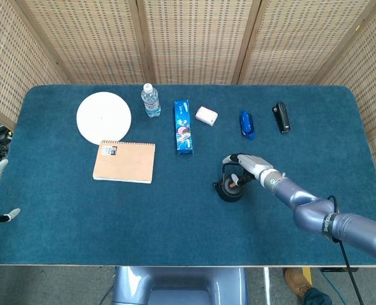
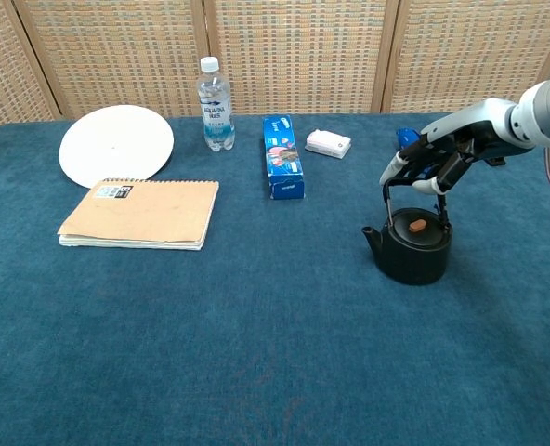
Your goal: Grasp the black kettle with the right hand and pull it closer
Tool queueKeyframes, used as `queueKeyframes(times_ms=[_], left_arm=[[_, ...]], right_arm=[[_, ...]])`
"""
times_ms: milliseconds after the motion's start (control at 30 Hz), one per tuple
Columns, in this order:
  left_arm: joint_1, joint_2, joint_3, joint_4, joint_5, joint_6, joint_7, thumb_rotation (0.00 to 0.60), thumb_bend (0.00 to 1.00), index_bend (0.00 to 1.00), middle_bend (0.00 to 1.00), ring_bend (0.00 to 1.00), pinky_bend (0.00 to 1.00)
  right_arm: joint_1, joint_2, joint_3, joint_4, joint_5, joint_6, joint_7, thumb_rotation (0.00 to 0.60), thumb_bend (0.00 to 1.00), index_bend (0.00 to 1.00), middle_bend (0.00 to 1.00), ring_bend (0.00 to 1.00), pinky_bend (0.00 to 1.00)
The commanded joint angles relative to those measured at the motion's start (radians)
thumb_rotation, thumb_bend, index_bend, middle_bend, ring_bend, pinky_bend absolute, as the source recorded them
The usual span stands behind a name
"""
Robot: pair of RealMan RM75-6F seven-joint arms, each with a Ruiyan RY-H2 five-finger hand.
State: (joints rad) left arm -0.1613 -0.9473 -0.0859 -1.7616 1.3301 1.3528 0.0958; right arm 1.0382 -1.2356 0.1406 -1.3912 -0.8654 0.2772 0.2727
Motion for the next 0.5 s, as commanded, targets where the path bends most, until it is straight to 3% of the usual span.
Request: queueKeyframes(times_ms=[33, 500], left_arm=[[0.001, 0.0, 0.0, 0.0, -0.001, 0.001, -0.001, 0.6, 0.0, 0.0, 0.0, 0.0, 0.0], [0.005, 0.007, 0.005, -0.006, 0.014, 0.01, -0.017, 0.6, 0.0, 0.0, 0.0, 0.0, 0.0]], right_arm=[[-0.001, 0.014, 0.002, -0.022, -0.001, 0.01, -0.001, 0.6, 0.77, 0.24, 0.22, 0.06, 0.0], [-0.086, 0.184, 0.038, -0.267, -0.143, 0.053, -0.003, 0.6, 0.77, 0.27, 0.25, 0.1, 0.0]])
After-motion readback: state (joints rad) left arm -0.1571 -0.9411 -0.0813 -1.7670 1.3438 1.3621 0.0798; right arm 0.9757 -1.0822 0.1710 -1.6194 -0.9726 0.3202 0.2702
